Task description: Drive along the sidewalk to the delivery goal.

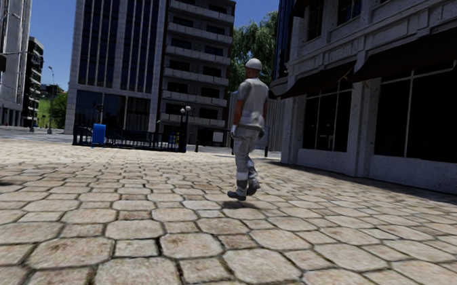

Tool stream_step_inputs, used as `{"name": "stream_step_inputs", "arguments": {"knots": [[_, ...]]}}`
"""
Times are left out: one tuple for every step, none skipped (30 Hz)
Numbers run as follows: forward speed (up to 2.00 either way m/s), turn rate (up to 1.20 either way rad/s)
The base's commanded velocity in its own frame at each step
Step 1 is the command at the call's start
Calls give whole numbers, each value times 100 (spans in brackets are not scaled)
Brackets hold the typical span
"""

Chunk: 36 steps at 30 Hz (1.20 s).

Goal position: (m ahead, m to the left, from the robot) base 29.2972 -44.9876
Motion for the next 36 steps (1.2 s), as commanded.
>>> {"name": "stream_step_inputs", "arguments": {"knots": [[200,0],[200,0],[200,0],[200,0],[200,0],[200,-16],[200,-38],[200,-47],[200,-48],[200,-48],[200,-49],[200,-41],[200,-27],[200,-22],[200,-22],[200,-21],[200,-13],[200,-11],[200,-15],[200,-25],[200,-25],[200,-28],[200,-29],[200,-29],[200,-27],[200,-27],[200,-14],[200,-2],[200,0],[200,0],[200,0],[200,0],[200,0],[200,0],[200,0],[200,0]]}}
